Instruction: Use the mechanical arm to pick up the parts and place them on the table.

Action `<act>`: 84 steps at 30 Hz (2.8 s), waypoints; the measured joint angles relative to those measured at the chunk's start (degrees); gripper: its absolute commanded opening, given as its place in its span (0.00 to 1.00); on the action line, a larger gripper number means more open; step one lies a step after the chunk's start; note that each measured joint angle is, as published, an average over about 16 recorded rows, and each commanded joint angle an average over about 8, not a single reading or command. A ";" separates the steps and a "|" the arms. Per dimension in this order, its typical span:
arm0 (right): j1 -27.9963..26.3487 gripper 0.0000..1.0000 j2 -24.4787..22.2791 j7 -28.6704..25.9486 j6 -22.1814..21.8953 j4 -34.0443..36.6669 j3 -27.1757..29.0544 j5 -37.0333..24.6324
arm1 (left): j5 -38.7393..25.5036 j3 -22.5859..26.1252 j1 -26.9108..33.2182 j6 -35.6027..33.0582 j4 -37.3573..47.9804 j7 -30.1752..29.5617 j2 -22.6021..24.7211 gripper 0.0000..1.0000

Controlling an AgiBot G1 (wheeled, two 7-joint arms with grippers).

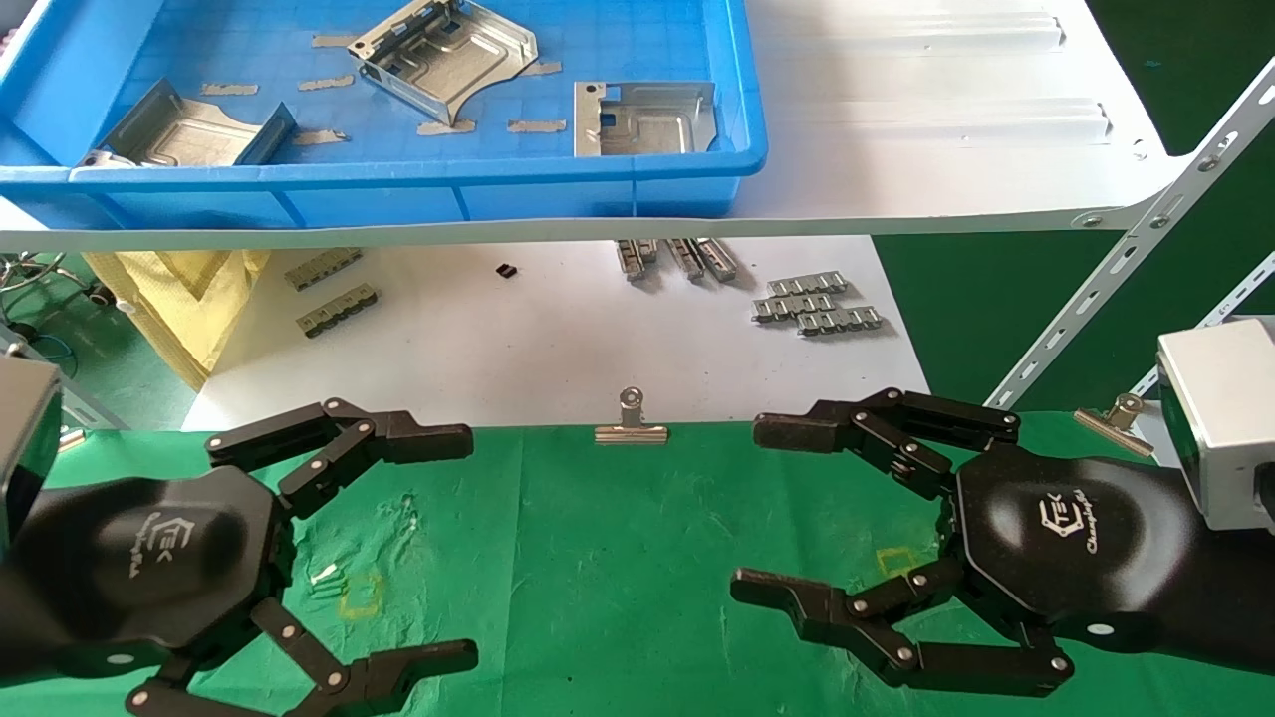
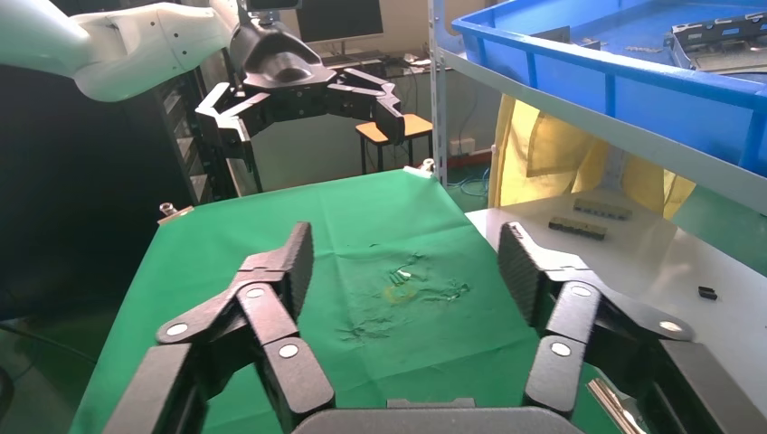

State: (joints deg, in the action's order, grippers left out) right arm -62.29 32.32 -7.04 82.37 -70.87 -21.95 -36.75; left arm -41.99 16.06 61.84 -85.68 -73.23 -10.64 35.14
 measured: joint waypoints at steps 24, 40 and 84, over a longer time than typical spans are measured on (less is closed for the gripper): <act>0.00 0.00 0.00 0.00 0.00 0.00 0.00 0.00 | -0.05 -0.02 0.17 0.22 0.06 -0.11 0.05 1.00; 0.00 0.00 0.00 0.00 0.00 0.00 0.00 0.00 | -11.05 4.21 20.45 8.84 13.26 -4.09 9.04 1.00; 0.00 0.00 0.00 0.00 0.00 0.00 0.00 0.00 | -41.43 18.72 59.06 41.87 73.29 2.10 38.38 0.00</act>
State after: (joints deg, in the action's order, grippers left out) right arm -62.29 32.32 -7.04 82.37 -70.87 -21.95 -36.75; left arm -83.43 34.78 120.90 -43.81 0.06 -8.54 73.51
